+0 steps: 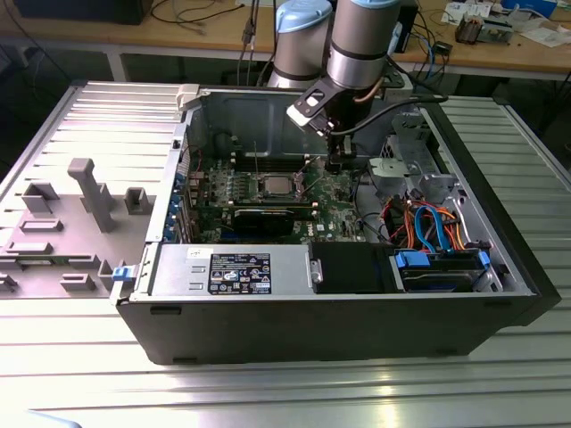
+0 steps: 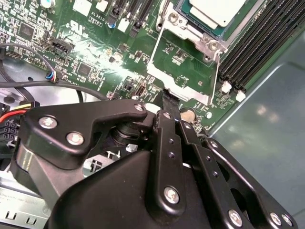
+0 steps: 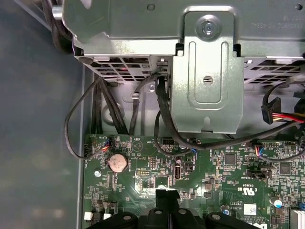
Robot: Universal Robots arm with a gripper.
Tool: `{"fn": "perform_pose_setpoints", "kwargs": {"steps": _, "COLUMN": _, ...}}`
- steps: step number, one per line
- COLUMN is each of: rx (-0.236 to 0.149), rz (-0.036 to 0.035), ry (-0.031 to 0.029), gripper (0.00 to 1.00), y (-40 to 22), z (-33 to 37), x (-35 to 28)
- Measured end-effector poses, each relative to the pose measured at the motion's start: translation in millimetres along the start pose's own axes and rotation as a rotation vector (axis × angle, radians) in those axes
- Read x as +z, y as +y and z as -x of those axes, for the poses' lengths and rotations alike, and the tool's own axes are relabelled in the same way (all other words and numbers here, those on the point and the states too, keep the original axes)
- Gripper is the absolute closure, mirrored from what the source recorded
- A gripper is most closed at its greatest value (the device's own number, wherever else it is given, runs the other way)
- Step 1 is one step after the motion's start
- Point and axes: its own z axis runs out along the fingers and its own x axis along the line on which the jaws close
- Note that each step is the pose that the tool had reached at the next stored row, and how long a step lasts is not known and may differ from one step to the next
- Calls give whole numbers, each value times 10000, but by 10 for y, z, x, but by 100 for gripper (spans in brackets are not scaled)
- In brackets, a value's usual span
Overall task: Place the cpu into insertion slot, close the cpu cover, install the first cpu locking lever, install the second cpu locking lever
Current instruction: 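Close the cpu cover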
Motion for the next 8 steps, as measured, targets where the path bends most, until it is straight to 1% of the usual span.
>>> {"fn": "perform_pose_setpoints", "kwargs": {"steps": 4, "rx": 1, "rz": 0, "ry": 1, "gripper": 89, "y": -64, "z": -2, "x": -1}}
{"fn": "perform_pose_setpoints", "kwargs": {"steps": 8, "rx": 1, "rz": 0, "ry": 1, "gripper": 89, "y": -72, "z": -2, "x": -1}}
